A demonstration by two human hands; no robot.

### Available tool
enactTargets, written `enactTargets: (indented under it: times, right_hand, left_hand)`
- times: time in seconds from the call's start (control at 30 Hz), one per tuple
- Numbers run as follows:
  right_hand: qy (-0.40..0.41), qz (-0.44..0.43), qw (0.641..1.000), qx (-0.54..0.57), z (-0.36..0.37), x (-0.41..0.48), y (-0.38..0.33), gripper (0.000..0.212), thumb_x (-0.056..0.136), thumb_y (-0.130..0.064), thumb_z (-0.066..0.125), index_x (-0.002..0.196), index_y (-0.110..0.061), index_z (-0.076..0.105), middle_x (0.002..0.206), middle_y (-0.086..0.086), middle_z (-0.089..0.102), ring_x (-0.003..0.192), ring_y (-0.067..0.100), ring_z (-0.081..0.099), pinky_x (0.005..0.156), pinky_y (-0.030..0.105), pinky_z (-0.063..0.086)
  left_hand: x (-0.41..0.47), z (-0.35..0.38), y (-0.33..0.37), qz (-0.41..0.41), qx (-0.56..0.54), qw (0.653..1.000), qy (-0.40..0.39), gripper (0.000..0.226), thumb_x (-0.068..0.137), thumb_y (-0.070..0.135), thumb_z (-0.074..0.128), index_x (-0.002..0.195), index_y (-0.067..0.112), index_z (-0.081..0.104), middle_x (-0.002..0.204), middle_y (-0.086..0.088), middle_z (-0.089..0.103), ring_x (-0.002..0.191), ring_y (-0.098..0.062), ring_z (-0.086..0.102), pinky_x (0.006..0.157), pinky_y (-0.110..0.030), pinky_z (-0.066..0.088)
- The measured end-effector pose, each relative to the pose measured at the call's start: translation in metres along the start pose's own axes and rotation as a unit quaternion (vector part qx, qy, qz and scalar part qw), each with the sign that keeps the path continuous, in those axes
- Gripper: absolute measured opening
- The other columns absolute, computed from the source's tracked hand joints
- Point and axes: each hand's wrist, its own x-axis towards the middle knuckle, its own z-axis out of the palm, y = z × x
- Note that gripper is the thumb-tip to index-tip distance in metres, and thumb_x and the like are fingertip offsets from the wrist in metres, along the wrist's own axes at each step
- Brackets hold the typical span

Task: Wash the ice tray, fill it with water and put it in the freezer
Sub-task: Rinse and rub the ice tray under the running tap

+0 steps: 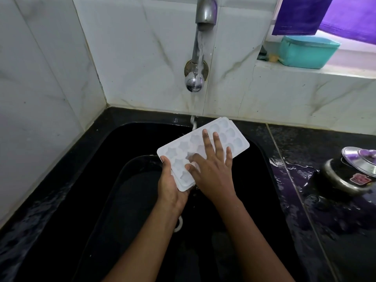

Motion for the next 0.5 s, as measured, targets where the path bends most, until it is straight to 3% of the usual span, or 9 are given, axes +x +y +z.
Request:
enactTargets:
  times: [0.13,0.2,0.3,0.4,0.5]
  right_hand:
    - [-0.021,0.005,1.000,-0.007,0.002,-0.004,-0.011,0.033,0.097,-0.040,0.036,0.118,-0.024,0.055,0.156,-0.001,-0.020,0.140,0.014,-0.028,0.112,0.052,-0.008]
    - [-0.040,-0.015,0.999,-0.003,0.004,-0.002,-0.009,0.034,0.098,-0.038,0.038,0.124,-0.024,0.052,0.152,-0.005,-0.025,0.136,0.013,-0.033,0.112,0.051,-0.009]
    - [-0.013,-0.038,0.999,-0.002,0.003,0.002,0.002,0.032,0.095,-0.046,0.039,0.112,-0.027,0.060,0.154,-0.007,-0.014,0.140,0.014,-0.024,0.110,0.047,-0.011]
    - [0.045,-0.006,0.999,-0.004,0.005,-0.001,0.002,0.043,0.092,-0.055,0.029,0.095,-0.028,0.062,0.159,-0.002,0.002,0.146,0.019,-0.006,0.112,0.050,-0.005]
    - [0.037,-0.020,0.999,0.004,0.007,-0.005,-0.002,0.052,0.089,-0.060,0.025,0.104,-0.027,0.062,0.158,-0.005,-0.005,0.145,0.016,-0.011,0.112,0.049,-0.005]
  left_hand:
    - [0.000,-0.001,0.000,-0.006,-0.001,1.000,-0.004,0.065,0.098,0.059,0.027,0.127,0.012,0.059,0.118,-0.011,0.070,0.103,-0.024,0.070,0.092,-0.041,0.053]
    - [0.001,-0.002,0.002,-0.004,-0.012,1.000,-0.009,0.063,0.098,0.059,0.028,0.128,0.012,0.059,0.117,-0.011,0.071,0.097,-0.024,0.072,0.086,-0.039,0.057]
    - [0.002,-0.003,0.002,0.009,-0.004,1.000,-0.005,0.064,0.098,0.059,0.026,0.126,0.012,0.060,0.120,-0.013,0.069,0.101,-0.026,0.070,0.091,-0.043,0.053]
    - [0.000,0.000,-0.002,0.000,0.018,1.000,-0.008,0.067,0.098,0.061,0.025,0.127,0.011,0.059,0.119,-0.013,0.069,0.102,-0.027,0.069,0.094,-0.044,0.051]
    - [0.000,-0.001,-0.002,0.000,0.015,1.000,-0.006,0.064,0.098,0.059,0.026,0.126,0.013,0.060,0.117,-0.010,0.071,0.099,-0.024,0.071,0.085,-0.040,0.056]
